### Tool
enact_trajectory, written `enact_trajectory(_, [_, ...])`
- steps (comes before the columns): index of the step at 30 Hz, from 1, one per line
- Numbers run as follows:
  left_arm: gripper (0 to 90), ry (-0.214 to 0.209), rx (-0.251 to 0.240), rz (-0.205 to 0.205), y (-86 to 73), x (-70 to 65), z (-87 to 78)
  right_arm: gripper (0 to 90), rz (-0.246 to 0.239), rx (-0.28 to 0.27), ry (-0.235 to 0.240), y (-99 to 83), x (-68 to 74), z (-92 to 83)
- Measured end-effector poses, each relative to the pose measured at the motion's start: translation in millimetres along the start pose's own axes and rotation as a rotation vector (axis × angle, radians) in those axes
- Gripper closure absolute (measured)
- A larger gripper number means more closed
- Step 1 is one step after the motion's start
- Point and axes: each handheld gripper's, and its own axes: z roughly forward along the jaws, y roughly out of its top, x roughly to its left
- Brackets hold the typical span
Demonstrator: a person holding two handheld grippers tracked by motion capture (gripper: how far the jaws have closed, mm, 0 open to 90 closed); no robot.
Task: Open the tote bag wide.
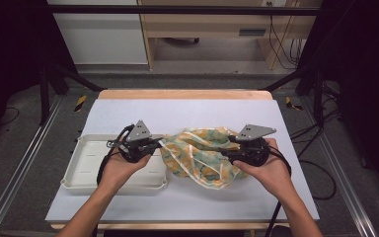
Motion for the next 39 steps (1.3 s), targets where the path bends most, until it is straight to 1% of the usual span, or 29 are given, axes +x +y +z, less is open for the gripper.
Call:
enact_trajectory(2, [88.9,0.002,-0.004,-0.006,-1.1,0.7,-1.3,46.3,0.002,0.023,0.022,-3.1,0.1,3.6])
enact_trajectory(3, [88.9,0.003,-0.005,-0.009,-1.5,1.1,-2.0,45.2,0.005,0.03,0.039,-7.3,4.4,4.7])
enact_trajectory(4, [88.9,0.005,-0.006,-0.011,-1.6,1.6,-2.6,45.2,0.005,0.03,0.039,-7.3,4.4,4.7])
enact_trajectory(7, [88.9,0.009,-0.011,-0.02,-0.9,2.6,-3.9,42.0,-0.009,0.045,0.072,-15.1,13.0,6.2])
enact_trajectory(8, [88.9,0.01,-0.015,-0.019,-0.2,3.0,-4.5,41.1,-0.011,0.058,0.077,-18.3,15.3,7.3])
enact_trajectory(9, [89.0,0.007,-0.02,-0.02,0.6,3.3,-5.0,40.0,-0.019,0.093,0.084,-25.2,18.0,11.3])
enact_trajectory(10, [89.0,0.008,-0.022,-0.018,1.7,3.1,-5.9,40.0,-0.019,0.093,0.084,-25.2,18.0,11.3])
enact_trajectory(13, [89.0,0.012,-0.032,-0.017,3.9,3.0,-8.2,37.7,-0.012,0.146,0.07,-34.8,16.6,18.9])
enact_trajectory(14, [89.0,0.013,-0.034,-0.017,4.2,3.3,-9.3,37.6,-0.004,0.149,0.066,-37.5,15.8,21.0])
enact_trajectory(15, [89.0,0.015,-0.039,-0.02,4.4,4.3,-11.2,36.4,0.002,0.17,0.053,-41.9,14.5,23.5])
enact_trajectory(17, [89.0,0.017,-0.042,-0.025,4.1,5.2,-12.3,36.4,0.001,0.173,0.045,-43.5,13.7,24.1])
enact_trajectory(18, [89.0,0.014,-0.045,-0.032,3.5,5.9,-12.8,37.3,0.008,0.174,0.038,-45.8,12.4,24.3])
enact_trajectory(20, [89.0,0.011,-0.048,-0.042,2.7,6.8,-12.9,44.6,0.019,0.171,0.036,-49.1,11.1,24.2])
enact_trajectory(21, [89.0,0.012,-0.044,-0.041,2.4,6.8,-12.4,46.4,0.015,0.168,0.034,-50.1,10.9,23.7])
enact_trajectory(24, [89.0,0.007,-0.038,-0.032,1.6,7.1,-10.4,59.5,0.015,0.155,0.044,-51.1,11.2,20.8])
enact_trajectory(26, [89.0,0.006,-0.035,-0.035,0.9,6.5,-9.3,63.3,0.014,0.155,0.047,-51.6,10.6,20.2])
enact_trajectory(27, [89.0,0.006,-0.035,-0.035,0.9,6.5,-9.3,63.3,0.014,0.155,0.047,-51.6,10.6,20.2])
enact_trajectory(28, [89.0,0.004,-0.034,-0.035,0.8,6.5,-9.2,65.5,0.013,0.152,0.05,-51.8,10.1,20.0])
enact_trajectory(29, [89.0,0.003,-0.033,-0.033,0.8,6.5,-9.0,70.2,0.019,0.146,0.052,-51.9,9.1,19.1])
enact_trajectory(30, [89.0,0.003,-0.033,-0.033,0.8,6.5,-9.0,70.2,0.019,0.146,0.052,-51.9,9.1,19.1])
enact_trajectory(31, [89.0,0.002,-0.032,-0.034,0.8,6.4,-8.9,76.6,0.024,0.141,0.053,-52.0,8.4,18.3])
enact_trajectory(32, [89.0,0.001,-0.032,-0.033,0.8,6.3,-8.8,76.6,0.024,0.141,0.053,-52.0,8.4,18.3])
enact_trajectory(35, [89.0,-0.006,-0.021,-0.025,-0.8,6.0,-7.7,85.6,0.03,0.121,0.048,-51.3,6.8,15.8])
enact_trajectory(36, [89.0,-0.009,-0.019,-0.023,-1.6,5.9,-7.1,88.5,0.035,0.107,0.038,-50.4,5.3,13.1])
enact_trajectory(37, [89.0,-0.015,-0.012,-0.02,-2.6,5.3,-6.6,88.5,0.035,0.107,0.038,-50.4,5.3,13.1])
enact_trajectory(39, [89.0,-0.026,0.0,-0.007,-4.9,3.1,-5.2,89.6,0.038,0.091,0.019,-48.9,3.8,9.1])
